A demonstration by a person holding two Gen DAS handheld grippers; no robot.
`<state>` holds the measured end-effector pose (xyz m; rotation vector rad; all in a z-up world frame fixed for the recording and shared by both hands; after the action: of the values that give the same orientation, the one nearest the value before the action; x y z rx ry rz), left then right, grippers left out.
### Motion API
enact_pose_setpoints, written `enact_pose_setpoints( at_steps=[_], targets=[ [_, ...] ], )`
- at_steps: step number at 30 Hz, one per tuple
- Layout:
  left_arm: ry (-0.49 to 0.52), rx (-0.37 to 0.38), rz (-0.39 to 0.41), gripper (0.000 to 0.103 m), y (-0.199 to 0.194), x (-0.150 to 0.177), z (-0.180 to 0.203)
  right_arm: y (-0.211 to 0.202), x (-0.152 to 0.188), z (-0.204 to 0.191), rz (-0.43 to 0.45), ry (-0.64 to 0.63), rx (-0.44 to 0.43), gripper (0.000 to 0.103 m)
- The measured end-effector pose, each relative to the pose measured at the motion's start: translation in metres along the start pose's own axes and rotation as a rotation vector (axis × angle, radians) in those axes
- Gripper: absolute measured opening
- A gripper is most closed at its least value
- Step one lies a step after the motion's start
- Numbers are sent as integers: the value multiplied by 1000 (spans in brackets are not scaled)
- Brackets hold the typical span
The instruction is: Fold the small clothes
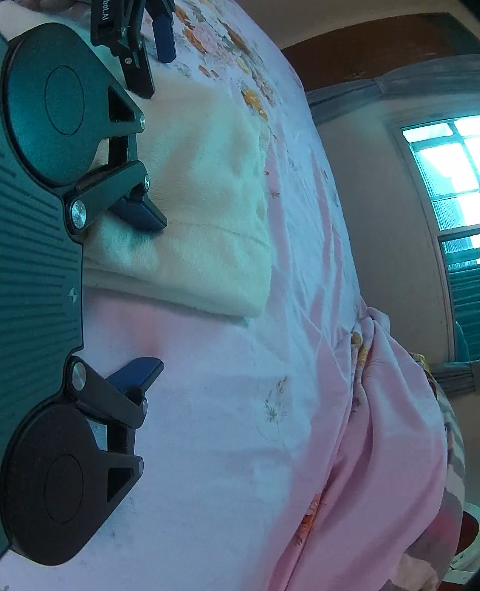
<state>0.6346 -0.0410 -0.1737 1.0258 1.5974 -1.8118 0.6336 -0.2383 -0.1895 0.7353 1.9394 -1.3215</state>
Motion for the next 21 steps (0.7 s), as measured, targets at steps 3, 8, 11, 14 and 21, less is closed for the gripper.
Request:
enact_pose_setpoints(
  at_steps=[3, 8, 11, 14, 21],
  targets=[
    [22, -22, 18, 99, -11, -10, 2, -24, -9, -9, 62, 3, -20, 63],
    [83, -26, 11, 98, -24, -5, 10, -50, -8, -27, 115, -59, -67, 50],
    [54, -13, -46, 100, -9, 6, 12, -23, 14, -19, -22, -64, -21, 50],
    [-29, 10, 17, 93, -17, -11, 1, -39, -4, -19, 62, -49, -42, 50],
    [-124, -56, 56, 91, 30, -60, -37, -13, -57, -9, 158, -56, -28, 50]
  ],
)
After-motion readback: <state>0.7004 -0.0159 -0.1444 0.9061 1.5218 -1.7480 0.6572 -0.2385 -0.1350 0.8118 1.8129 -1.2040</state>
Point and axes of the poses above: each gripper's, at about its wrist camera, not at the fingertips, and y roughly the way its jaws point, z to its right, x to its underside, the point moved 10 cm from there along y, roughly the way its jaws point, and after that the axes turned 4 degrees about -x, right-handed, at the moved point
